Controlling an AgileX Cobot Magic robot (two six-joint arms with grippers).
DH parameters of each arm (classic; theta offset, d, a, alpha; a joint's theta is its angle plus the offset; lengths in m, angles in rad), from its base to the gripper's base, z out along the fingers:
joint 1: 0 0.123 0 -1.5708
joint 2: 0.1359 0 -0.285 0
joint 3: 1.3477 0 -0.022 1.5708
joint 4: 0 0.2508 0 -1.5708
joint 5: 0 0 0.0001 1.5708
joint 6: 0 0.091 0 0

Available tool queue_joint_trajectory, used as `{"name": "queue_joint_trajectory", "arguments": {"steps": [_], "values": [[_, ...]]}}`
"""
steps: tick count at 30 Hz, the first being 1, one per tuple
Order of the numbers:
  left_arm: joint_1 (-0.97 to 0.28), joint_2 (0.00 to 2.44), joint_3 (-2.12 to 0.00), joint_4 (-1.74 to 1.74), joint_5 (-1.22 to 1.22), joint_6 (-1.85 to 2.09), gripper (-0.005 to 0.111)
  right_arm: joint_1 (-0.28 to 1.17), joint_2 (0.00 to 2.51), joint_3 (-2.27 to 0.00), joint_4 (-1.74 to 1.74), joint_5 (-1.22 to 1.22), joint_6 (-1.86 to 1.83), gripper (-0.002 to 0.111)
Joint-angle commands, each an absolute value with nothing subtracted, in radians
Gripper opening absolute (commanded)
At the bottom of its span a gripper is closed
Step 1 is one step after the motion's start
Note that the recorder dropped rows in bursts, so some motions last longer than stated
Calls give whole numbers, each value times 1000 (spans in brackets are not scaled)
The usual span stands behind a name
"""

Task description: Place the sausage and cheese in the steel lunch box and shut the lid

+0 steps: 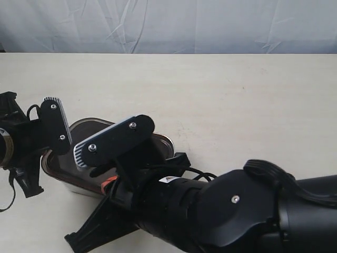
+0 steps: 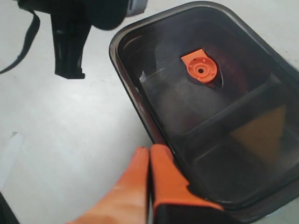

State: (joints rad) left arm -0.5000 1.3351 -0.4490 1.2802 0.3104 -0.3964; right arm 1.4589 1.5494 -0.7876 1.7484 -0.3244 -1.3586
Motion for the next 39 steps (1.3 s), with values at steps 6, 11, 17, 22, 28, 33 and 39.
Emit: {"name": "queue_joint_trajectory", "arguments": {"steps": [6, 11, 17, 22, 28, 33, 39], "values": [[-497, 1371, -455, 1217, 305, -407, 0, 1455, 1541, -788, 1744, -371, -1370, -1], [-499, 1371, -455, 1166, 298, -407, 0, 1455, 1541, -788, 1744, -374, -1372, -1], [-499, 1371, -455, 1100, 297, -403, 0, 1455, 1541, -788, 1744, -441, -1380, -1], [-500, 1367, -455, 1070, 327, -336, 0, 1455, 1541, -788, 1744, -472, -1391, -1], [-500, 1273, -456, 1073, 374, -304, 0, 1453, 1541, -788, 1744, -542, -1395, -1], [-500, 1145, -456, 1045, 404, -304, 0, 1428, 1552, -788, 1744, -518, -1397, -1], [-546, 983, -456, 719, 338, -120, 0, 1285, 1619, -788, 1744, -299, -1397, -1]]}}
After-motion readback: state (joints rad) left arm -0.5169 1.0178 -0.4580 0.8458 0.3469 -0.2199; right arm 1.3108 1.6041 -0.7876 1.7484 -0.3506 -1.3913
